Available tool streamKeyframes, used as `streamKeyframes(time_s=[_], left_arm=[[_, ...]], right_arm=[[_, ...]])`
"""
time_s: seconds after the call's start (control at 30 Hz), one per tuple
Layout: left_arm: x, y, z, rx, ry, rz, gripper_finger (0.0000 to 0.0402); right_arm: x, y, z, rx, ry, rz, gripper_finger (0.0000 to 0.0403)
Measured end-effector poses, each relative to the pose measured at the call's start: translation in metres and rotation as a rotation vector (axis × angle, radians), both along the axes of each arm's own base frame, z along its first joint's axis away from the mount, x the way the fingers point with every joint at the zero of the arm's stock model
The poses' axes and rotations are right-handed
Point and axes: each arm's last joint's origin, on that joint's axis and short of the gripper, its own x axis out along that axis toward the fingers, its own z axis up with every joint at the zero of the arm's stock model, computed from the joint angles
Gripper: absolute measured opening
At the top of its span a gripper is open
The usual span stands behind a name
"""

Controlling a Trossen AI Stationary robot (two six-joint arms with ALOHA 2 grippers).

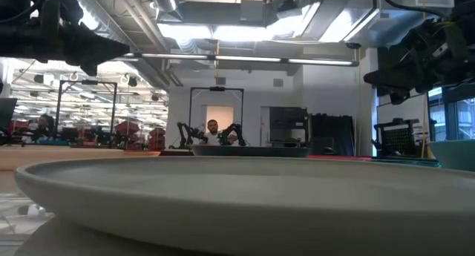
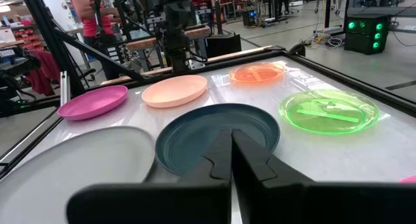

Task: Stack plastic plates
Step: Stack the green plate on top of the gray plate

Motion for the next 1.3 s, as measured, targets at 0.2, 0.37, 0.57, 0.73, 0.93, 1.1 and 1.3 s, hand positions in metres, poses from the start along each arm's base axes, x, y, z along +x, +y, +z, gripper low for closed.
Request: streamKeyframes(time_s=[0.2,0.37,0.57,0.73,0.93,1.1,1.3], left_arm=[[-0.002,0.0,0.014,0.013,-0.145,-0.002,0.0006],[-0.003,-0.001,0.017,0.116,-0.264,-0.02,0.0006],[0.004,-0.004,0.016,0.102,-0.234,-0.09,0.0006],[0.011,-0.005,0.014,0.088,-0.21,-0.096,0.0006],[0.018,-0.006,0.016,0.116,-0.222,-0.115,0.0006],[0.027,-0.006,0.023,0.125,-0.186,-0.118,0.0006],[0.043,-0.008,0.037,0.132,-0.141,-0.147,0.0006]], right_arm=[[0.0,-0.002,-0.001,-0.071,0.015,-0.058,0.0001],[0.0,-0.002,0.0,-0.072,0.013,-0.062,0.0001],[0.0,-0.002,0.001,-0.073,0.002,-0.062,0.0001],[0.0,-0.002,0.004,-0.056,-0.032,-0.057,0.0001],[0.0,0.0,0.014,-0.025,-0.142,0.001,0.0001],[0.003,0.002,0.02,0.017,-0.196,0.087,0.0001],[0.014,0.013,0.016,0.037,-0.152,0.133,0.0001]])
